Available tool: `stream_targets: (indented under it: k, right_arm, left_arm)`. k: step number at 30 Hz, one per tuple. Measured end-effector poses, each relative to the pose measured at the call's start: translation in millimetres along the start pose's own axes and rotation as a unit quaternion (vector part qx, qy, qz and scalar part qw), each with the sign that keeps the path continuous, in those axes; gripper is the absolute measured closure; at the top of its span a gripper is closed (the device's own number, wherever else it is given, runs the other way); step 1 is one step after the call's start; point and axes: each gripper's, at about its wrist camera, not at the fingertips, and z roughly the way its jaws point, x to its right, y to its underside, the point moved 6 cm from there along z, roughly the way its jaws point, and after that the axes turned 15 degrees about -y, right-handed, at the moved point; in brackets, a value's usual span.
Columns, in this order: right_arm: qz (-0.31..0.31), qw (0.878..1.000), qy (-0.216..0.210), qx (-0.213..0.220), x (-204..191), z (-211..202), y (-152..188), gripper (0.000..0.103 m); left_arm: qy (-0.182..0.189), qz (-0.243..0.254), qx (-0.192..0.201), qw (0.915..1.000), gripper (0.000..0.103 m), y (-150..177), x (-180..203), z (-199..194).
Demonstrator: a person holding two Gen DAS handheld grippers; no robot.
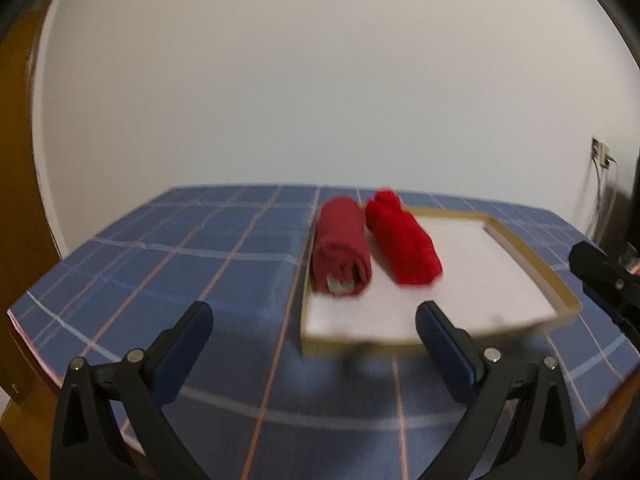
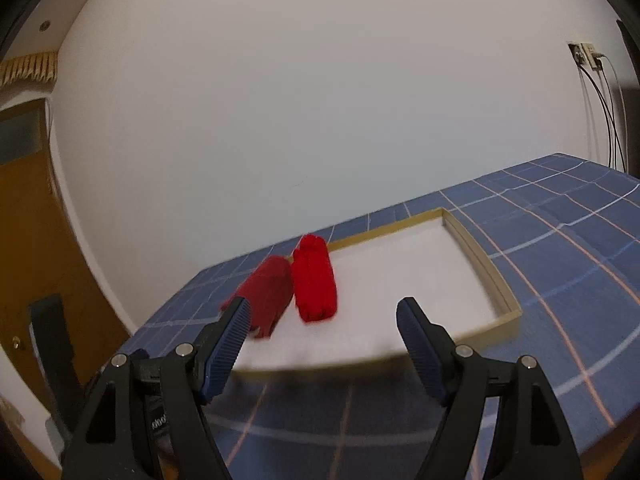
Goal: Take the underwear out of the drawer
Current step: 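Lift both open tools from the tray and lower them into the drawer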
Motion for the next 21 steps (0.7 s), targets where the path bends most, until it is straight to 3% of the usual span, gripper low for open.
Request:
stream_targets:
  k: [4,10,15,21]
  right_arm:
    - [0.002,1.000,-0.018,-0.024,-7.3,-21.1,13.9,0.026]
    - [-0.014,0.993,-0.043,-0.106,-26.3,-44.7,49.1,0.026]
    - [0.002,0.984,-0.062,-0.170,-33.1,-69.9,82.5,0.026]
    - [0.014,0.973,-0.065,-0.219,-34.9,-90.1,114.0,0.026]
  left_arm:
    - [0.028,0.029,-0.034,0.9986,0.000,22.3,-4.4,-8.0]
    - [0.059,0.085,-0.087,0.9908,0.000,63.1,-14.1,-19.9]
    - [0.102,0.141,-0.132,0.9758,0.000,97.5,-28.6,-39.3]
    - [0.133,0.210,-0.216,0.9443,0.000,145.6,-39.5,-56.3]
